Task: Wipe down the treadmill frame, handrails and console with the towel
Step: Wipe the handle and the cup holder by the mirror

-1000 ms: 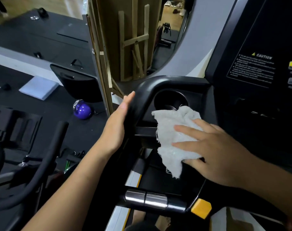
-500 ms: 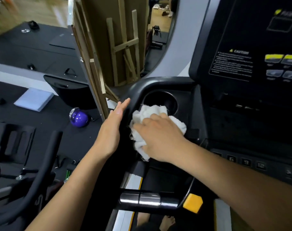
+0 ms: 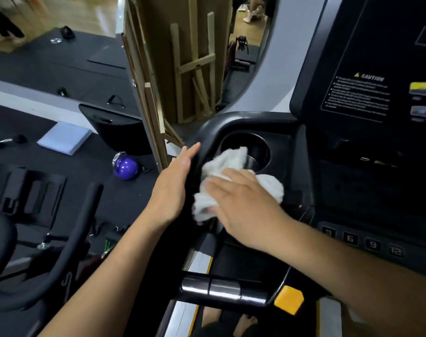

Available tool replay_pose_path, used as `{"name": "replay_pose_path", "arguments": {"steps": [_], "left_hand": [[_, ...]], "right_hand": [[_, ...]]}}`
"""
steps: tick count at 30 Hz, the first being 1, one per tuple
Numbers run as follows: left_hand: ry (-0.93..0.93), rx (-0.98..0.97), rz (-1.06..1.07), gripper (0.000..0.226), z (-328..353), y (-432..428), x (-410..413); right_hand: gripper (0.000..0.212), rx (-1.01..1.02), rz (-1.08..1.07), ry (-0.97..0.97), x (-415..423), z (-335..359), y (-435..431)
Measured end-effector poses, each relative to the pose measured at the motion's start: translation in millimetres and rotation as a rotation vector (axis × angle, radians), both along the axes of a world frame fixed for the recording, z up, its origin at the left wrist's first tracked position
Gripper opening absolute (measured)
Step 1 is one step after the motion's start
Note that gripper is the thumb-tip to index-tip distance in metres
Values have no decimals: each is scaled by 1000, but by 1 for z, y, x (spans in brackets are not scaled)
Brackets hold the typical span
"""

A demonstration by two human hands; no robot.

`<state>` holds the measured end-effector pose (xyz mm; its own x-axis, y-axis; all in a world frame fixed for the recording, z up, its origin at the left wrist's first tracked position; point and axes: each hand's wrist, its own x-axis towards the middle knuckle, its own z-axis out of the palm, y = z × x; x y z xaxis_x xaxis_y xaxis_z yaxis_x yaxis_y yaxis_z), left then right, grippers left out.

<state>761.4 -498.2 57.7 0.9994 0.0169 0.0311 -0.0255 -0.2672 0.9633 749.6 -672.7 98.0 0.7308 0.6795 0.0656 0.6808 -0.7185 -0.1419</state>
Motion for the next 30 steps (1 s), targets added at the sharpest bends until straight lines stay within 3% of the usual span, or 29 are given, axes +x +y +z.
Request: {"name": "replay_pose_path", "arguments": {"steps": [3,4,7,9,13,15,17,20,23,27,30], "left_hand": [[13,20,70,53,6,3,-2],[36,85,91,50,7,4,-2],[96,491,41,47,8,-4,-5],[64,621,-9,49,4,-8,-6],[82,468,54,46,5,-3,-1],[77,328,119,42,7,-2,-1],[79,299,139,41,8,-4,-2],[73,389,99,43,11,-8,-6],[66,455,78,45,12,-8,-8],[60,446,70,43,9,-4,-6],[66,409,75,47,6,-1,-4]], "right_hand": [[41,170,0,157,-6,9,-7],[43,166,11,124,-7,13,-23],[65,-100,-52,133,-5,26,-73],[65,-198,-121,213,-1,31,-81],[63,-378,-163,-25,9,15,-25],[51,-316,-116,-110,12,4,5],[41,-222,-88,-73,12,3,16],[51,-218,-142,49,13,13,-16],[55,-365,-131,173,20,32,-56],[40,-555,-69,405,48,68,-56],[23,-628,-148,294,84,77,-61]]}}
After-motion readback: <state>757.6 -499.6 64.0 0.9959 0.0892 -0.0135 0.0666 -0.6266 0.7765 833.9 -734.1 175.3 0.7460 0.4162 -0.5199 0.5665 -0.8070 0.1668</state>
